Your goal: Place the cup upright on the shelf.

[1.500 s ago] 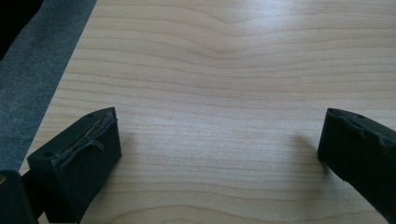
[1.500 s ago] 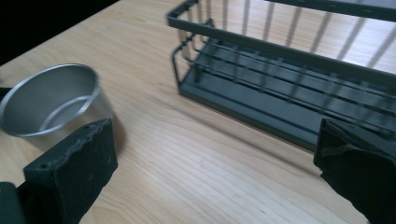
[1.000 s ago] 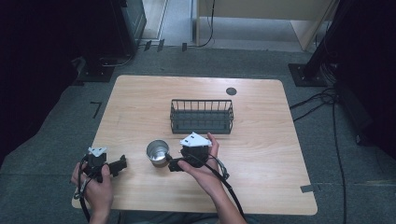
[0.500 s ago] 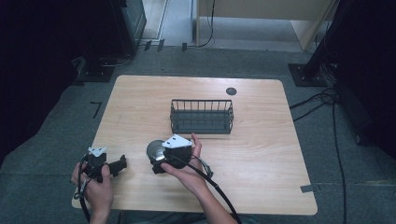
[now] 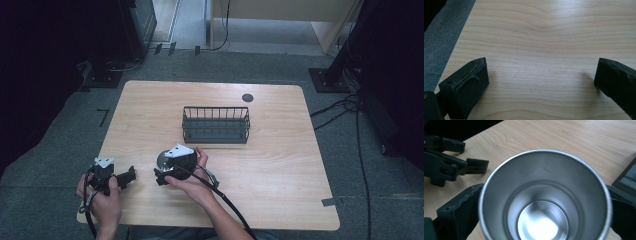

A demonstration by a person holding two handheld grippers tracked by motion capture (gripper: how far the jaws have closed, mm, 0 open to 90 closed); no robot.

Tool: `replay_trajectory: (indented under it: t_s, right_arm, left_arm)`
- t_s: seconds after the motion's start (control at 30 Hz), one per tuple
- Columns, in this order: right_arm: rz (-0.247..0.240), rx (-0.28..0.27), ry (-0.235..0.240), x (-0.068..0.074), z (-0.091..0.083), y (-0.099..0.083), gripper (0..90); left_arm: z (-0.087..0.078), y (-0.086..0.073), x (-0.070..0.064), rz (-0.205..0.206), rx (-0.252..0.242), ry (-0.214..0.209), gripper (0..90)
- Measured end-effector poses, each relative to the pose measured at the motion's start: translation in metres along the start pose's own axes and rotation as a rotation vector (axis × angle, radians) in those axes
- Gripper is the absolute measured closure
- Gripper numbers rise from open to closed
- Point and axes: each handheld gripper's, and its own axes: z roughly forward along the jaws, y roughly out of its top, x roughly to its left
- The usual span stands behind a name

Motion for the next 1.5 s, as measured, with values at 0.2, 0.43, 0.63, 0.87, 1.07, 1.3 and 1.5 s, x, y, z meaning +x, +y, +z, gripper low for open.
replay_trajectory:
  t_s: [0.2, 0.43, 0.63, 0.87, 1.07, 1.3, 1.5]
  right_arm:
    - [-0.014, 0.008, -0.045, 0.002, 0.009, -0.002, 7.9]
    - [-0.015, -0.007, -0.079, 0.001, 0.006, -0.002, 18.0]
    - [0.008, -0.030, -0.076, -0.006, -0.009, 0.003, 18.1]
    - [0.015, -0.063, -0.114, -0.021, -0.045, 0.015, 18.2]
    - [0.059, -0.100, -0.156, -0.042, -0.072, 0.023, 18.3]
    - [0.085, -0.132, -0.185, -0.060, -0.092, 0.030, 18.3]
    - [0.079, -0.152, -0.231, -0.079, -0.111, 0.041, 18.2]
  left_arm:
    - [0.000, 0.000, 0.000, 0.000, 0.000, 0.000, 0.0]
    - [0.000, 0.000, 0.000, 0.000, 0.000, 0.000, 0.0]
    - [0.000, 0.000, 0.000, 0.000, 0.000, 0.000, 0.0]
    - [0.000, 0.000, 0.000, -0.002, -0.002, 0.000, 0.0]
    - [0.000, 0.000, 0.000, -0.002, -0.002, 0.001, 0.0]
    - [0.000, 0.000, 0.000, 0.000, -0.001, 0.001, 0.0]
    - [0.000, 0.000, 0.000, 0.000, -0.001, 0.000, 0.0]
